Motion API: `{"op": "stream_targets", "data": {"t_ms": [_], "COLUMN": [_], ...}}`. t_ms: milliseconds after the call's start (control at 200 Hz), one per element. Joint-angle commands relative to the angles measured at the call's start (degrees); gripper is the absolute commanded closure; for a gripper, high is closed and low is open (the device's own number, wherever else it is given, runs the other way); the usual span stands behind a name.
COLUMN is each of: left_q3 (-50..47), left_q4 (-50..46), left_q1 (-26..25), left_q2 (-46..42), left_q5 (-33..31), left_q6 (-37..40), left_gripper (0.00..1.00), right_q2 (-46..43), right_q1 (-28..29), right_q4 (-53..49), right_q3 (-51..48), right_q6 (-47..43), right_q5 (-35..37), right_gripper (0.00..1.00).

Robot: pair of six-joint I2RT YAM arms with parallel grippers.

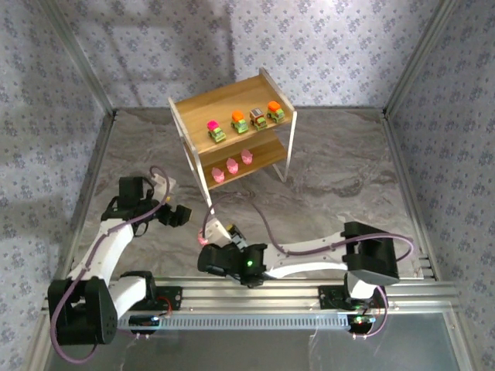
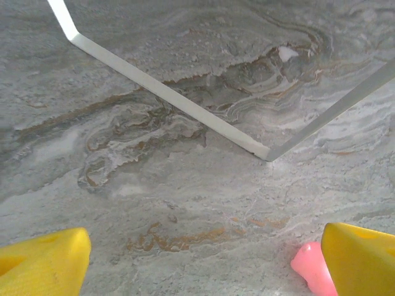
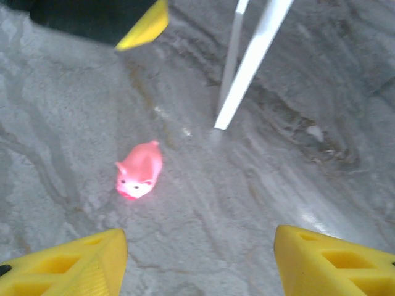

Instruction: Place and organize the plastic toys onto the shelf

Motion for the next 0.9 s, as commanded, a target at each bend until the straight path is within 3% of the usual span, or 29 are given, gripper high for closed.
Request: {"op": "stream_targets", "data": {"t_ms": [0, 410, 894], "left_q3": [2.9, 12.6, 10.0], "left_q4": [-2.1, -17.0, -15.6], "left_q1": [1.2, 1.7, 1.1], "left_q2": [-2.6, -5.1, -7.4], "left_q5": [5.1, 12.9, 11.9], "left_q6": [-0.3, 6.4, 2.9], "left_gripper": [0.04, 0.04, 0.04], "right_q2": [3.1, 14.5, 20.3], "right_q1": [0.1, -1.8, -4.6], "right_q4": [1.8, 3.4, 2.4], "right_q3": [2.7, 10.3, 13.8], "right_q6": [3.4, 4.8, 8.6], "right_q5": [-2.6, -9.9, -10.2], "right_gripper": [0.33, 0.31, 0.34]}}
